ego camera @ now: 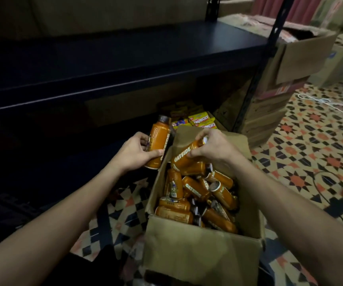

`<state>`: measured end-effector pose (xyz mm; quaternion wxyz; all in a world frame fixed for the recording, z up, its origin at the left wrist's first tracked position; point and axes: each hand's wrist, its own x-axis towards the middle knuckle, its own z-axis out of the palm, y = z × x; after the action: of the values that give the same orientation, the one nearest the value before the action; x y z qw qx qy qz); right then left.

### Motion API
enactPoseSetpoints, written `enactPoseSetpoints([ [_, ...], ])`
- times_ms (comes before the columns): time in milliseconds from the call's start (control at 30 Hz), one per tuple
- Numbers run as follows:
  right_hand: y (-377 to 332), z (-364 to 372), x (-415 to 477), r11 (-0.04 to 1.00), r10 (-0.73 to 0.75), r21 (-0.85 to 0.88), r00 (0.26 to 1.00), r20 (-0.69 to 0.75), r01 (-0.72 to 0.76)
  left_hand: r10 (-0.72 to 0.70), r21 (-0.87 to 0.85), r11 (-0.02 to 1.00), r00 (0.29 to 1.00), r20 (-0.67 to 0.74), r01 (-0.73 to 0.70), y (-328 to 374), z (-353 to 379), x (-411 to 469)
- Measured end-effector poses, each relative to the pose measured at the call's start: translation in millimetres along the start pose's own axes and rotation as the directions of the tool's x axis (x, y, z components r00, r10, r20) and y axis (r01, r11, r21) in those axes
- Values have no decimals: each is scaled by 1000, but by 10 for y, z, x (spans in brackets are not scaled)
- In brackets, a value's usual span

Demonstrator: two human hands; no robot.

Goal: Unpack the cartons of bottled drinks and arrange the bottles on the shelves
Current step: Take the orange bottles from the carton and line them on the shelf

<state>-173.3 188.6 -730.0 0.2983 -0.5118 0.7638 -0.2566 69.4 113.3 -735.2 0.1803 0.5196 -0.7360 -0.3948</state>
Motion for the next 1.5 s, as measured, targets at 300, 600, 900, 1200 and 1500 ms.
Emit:
enactPoseSetpoints([
  [300, -787, -90, -297, 942, -238, 190, 950, -201, 276, 100, -75, 990, 976, -193, -116, 375, -776, -417],
  [600, -2027, -358, -368, 781, -475, 319, 842, -255, 537, 171, -17, 980, 877, -450, -200, 625, -1685, -713],
  [900, -2948, -187, -225, 691, -598, 330, 765, -238, 643, 85, -14, 991, 696, -713, -136, 569, -2441, -841],
  [1200, -3393, 61, -75, 651, -644, 353, 735, -210, 672, 85, 79, 996, 682, -726, -40, 387, -2591, -749],
  [1500, -3590, 248, 64, 643, -661, 358, 727, -185, 677, 85, 80, 996, 701, -708, -39, 237, -2652, -714],
])
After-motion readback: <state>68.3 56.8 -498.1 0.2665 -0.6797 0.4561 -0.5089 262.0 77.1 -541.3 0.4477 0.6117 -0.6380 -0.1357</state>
